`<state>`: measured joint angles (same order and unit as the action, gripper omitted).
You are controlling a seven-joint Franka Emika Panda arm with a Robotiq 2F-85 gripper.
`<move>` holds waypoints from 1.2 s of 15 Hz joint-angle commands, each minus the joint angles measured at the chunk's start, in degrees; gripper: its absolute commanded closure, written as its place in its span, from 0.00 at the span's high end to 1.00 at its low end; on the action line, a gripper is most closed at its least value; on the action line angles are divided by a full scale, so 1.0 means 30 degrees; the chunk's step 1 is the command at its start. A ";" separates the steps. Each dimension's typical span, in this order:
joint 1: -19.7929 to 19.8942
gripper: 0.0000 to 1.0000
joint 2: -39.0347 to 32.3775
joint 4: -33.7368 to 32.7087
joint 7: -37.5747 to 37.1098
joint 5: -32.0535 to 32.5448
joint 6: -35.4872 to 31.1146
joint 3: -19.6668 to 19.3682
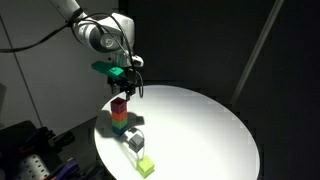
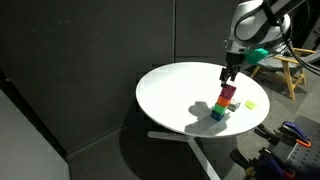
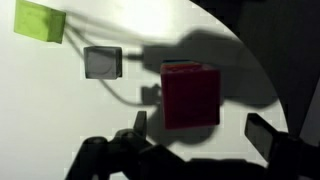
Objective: Put the purple block onto the stack of blocks
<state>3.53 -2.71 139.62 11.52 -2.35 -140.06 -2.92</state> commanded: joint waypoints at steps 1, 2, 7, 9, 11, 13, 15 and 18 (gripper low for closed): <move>0.0257 1.00 0.1014 0.0274 0.1634 -0.1634 0.0395 -0.0099; 0.0299 1.00 0.1105 0.0247 0.1796 -0.1858 0.0501 -0.0169; 0.0628 1.00 0.1763 0.0402 0.1187 -0.1319 0.0848 -0.0732; 0.0790 1.00 0.2119 0.0559 0.0743 -0.0877 0.0840 -0.0984; 0.0994 1.00 0.2561 0.0793 0.0264 -0.0394 0.0736 -0.1216; 0.1219 1.00 0.3043 0.1026 -0.0440 0.0249 0.0707 -0.1414; 0.1448 1.00 0.3521 0.1237 -0.1374 0.1134 0.0756 -0.1544; 0.1788 1.00 0.4285 0.1554 -0.2740 0.2318 0.0780 -0.1629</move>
<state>7.95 6.27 142.41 7.46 1.30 -138.72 -7.61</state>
